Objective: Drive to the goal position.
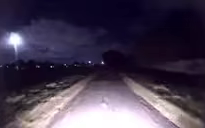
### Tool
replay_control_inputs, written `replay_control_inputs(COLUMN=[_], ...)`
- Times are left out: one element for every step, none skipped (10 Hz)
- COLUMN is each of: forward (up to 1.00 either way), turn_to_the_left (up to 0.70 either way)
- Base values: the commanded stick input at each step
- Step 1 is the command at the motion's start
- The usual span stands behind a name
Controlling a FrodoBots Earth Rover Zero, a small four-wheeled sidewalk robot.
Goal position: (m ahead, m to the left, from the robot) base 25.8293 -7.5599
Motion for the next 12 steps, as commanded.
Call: replay_control_inputs(forward=[0.85,0.85,0.85,0.85,0.85,0.85,0.85,0.85,0.85,0.85,0.85,0.85], turn_to_the_left=[0.00,0.00,0.00,0.00,0.00,0.00,0.00,0.00,0.00,0.00,0.00,-0.02])
